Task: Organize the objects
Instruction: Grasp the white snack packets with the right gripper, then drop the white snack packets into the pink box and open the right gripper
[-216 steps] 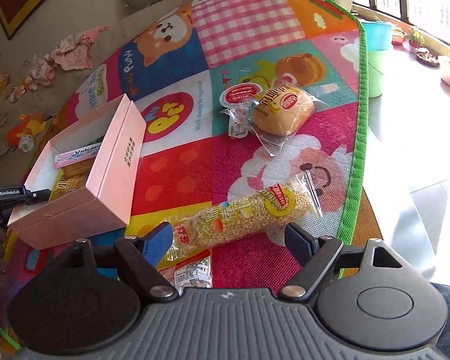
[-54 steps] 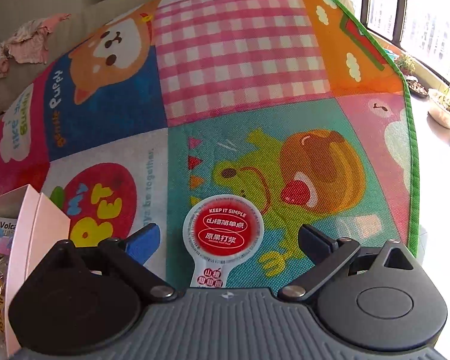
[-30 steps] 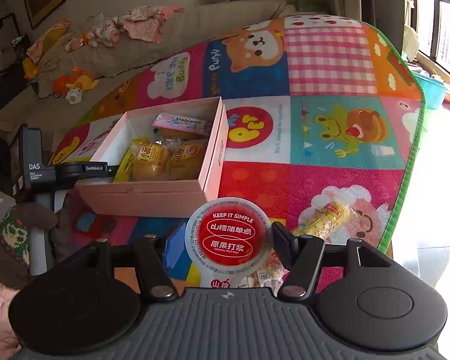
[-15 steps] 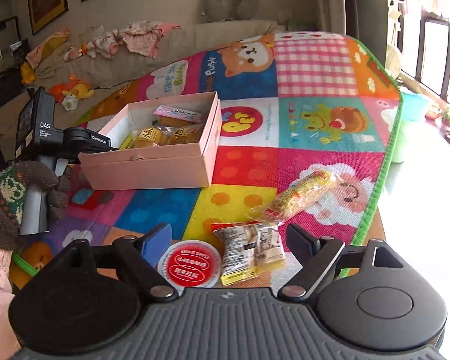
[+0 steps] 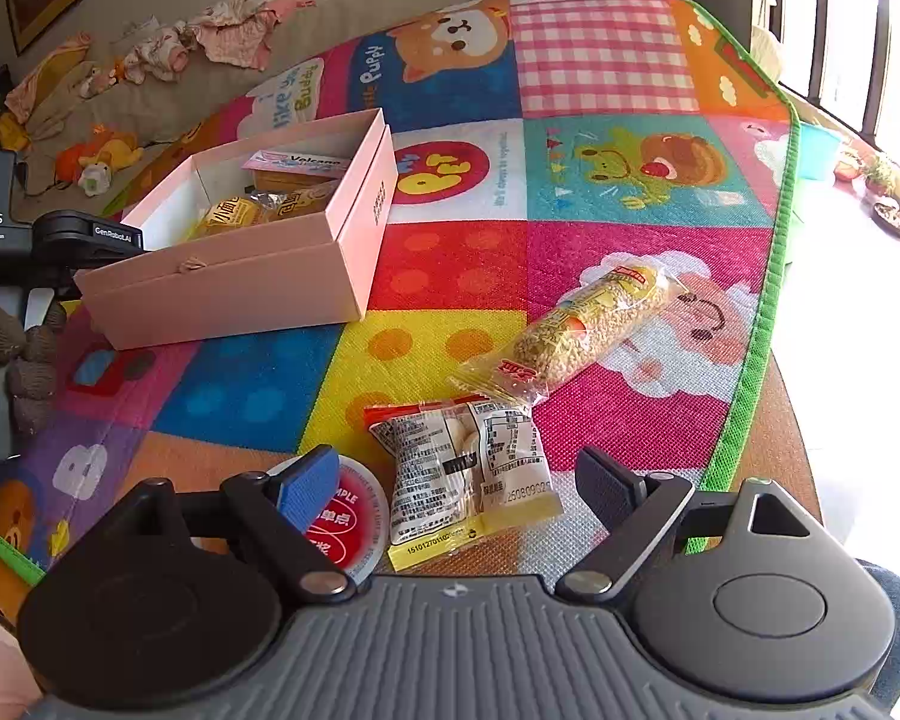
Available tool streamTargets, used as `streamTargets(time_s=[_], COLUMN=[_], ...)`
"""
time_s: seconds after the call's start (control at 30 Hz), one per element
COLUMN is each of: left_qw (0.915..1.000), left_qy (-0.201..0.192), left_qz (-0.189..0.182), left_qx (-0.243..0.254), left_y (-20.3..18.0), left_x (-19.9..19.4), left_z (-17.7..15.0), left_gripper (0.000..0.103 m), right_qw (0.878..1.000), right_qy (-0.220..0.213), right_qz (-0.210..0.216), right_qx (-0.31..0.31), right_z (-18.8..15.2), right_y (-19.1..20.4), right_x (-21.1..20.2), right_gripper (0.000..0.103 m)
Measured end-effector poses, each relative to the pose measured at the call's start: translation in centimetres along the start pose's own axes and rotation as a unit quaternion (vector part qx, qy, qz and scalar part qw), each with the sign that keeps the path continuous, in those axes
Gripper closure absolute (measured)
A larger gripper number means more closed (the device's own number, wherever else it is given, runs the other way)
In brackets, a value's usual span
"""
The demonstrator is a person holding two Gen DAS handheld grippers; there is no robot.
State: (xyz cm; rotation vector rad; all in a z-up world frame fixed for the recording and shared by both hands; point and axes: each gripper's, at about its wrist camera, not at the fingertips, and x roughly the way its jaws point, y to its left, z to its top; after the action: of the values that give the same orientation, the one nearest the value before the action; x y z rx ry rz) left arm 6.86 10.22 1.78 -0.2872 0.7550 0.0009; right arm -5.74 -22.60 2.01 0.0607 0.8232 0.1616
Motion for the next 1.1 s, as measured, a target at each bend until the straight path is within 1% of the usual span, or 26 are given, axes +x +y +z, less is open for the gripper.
streamTargets(time_s=[0.07,0.1,0.17,0.2,0.23,0.27,0.33,0.43,0.6,0.73,0.87,0.97,1.07,1.1], left_qw=[1.0000,1.0000,1.0000,1.0000,1.0000,1.0000,1.0000,1.0000,1.0000,1.0000,1.0000,1.0000,1.0000,1.0000], left_qy=[0.000,0.000,0.000,0.000,0.000,0.000,-0.001,-0.003,-0.003,-0.003,-0.003,-0.003,-0.003,-0.003], left_qz=[0.000,0.001,0.001,0.002,0.002,0.002,0.001,0.001,-0.001,-0.001,-0.001,-0.001,-0.001,-0.001], left_qx=[0.002,0.003,0.002,0.002,0.003,0.003,0.001,0.003,0.003,0.004,0.004,0.004,0.004,0.003], left_y=[-0.1,-0.1,-0.1,-0.1,-0.1,-0.1,-0.1,-0.2,-0.1,-0.1,-0.1,-0.1,-0.1,-0.1], left_x=[0.0,0.0,0.0,0.0,0.0,0.0,0.0,0.0,-0.1,0.0,0.0,0.0,-0.1,-0.1], left_z=[0.0,0.0,0.0,0.0,0.0,0.0,0.0,-0.1,-0.1,-0.1,-0.1,-0.1,-0.1,-0.1], left_gripper=[0.085,0.085,0.085,0.085,0.085,0.085,0.085,0.085,0.085,0.085,0.085,0.085,0.085,0.085], right_qw=[1.000,1.000,1.000,1.000,1.000,0.999,0.999,0.999,1.000,0.999,0.998,0.993,0.988,0.986], right_qy=[-0.001,0.002,0.003,0.002,0.001,0.003,0.004,0.002,0.010,0.004,-0.029,-0.046,-0.056,-0.060], right_qz=[0.001,0.004,0.017,0.018,0.015,0.012,0.016,0.007,0.001,0.039,0.061,0.106,0.142,0.152], right_qx=[0.004,0.003,-0.008,-0.016,-0.025,-0.035,-0.040,-0.043,-0.019,0.006,-0.008,-0.014,-0.017,-0.015], right_z=[0.3,0.4,0.5,0.5,0.5,0.5,0.4,0.3,0.4,1.1,2.4,3.9,6.1,7.4], right_y=[-0.2,-0.1,0.2,0.5,0.8,1.0,1.0,0.8,-0.2,-0.7,0.7,2.4,4.1,5.0], right_x=[0.6,0.6,0.2,-0.3,-0.7,-1.1,-1.9,-2.4,-2.4,-4.2,-7.1,-8.7,-8.7,-8.4], right_gripper=[0.017,0.019,0.037,0.042,0.054,0.056,0.057,0.057,0.057,0.058,0.058,0.058,0.058,0.058])
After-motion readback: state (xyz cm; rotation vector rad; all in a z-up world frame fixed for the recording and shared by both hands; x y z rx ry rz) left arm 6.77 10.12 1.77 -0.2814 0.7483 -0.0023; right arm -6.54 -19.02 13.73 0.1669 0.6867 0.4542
